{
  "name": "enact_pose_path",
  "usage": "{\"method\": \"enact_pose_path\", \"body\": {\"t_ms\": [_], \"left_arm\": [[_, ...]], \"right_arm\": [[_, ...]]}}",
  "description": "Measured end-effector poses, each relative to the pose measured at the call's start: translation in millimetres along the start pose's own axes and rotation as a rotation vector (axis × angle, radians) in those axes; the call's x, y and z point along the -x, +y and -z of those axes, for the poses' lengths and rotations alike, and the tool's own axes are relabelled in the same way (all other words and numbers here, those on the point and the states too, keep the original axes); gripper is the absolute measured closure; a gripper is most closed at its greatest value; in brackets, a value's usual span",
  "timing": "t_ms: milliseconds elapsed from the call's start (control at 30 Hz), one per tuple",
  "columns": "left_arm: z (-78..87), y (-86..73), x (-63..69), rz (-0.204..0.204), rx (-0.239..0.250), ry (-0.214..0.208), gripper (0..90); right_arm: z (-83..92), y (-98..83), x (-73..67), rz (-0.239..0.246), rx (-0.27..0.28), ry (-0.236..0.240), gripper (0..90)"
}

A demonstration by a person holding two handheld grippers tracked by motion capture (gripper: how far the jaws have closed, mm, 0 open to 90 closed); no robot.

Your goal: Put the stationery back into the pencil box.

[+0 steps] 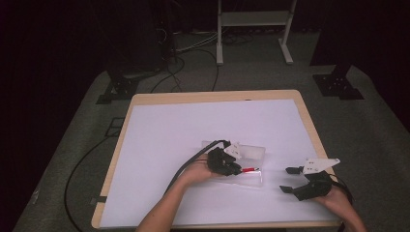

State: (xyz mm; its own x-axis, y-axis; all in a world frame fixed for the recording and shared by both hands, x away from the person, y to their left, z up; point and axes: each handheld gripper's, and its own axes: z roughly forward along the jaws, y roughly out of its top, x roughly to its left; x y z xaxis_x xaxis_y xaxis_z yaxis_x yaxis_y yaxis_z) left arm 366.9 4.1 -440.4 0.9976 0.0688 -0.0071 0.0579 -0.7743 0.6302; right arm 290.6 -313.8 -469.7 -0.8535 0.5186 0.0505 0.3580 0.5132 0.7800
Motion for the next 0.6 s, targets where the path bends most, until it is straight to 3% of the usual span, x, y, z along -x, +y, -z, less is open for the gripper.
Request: {"method": "enact_pose_path", "body": {"t_ms": [600], "left_arm": [[-10.7,-5.1,-2.7,0.011,-0.044,-0.014,79.1]], "right_arm": [[-0.5,-0.5,-0.2,0.001,-0.002,0.005,25.2]]}}
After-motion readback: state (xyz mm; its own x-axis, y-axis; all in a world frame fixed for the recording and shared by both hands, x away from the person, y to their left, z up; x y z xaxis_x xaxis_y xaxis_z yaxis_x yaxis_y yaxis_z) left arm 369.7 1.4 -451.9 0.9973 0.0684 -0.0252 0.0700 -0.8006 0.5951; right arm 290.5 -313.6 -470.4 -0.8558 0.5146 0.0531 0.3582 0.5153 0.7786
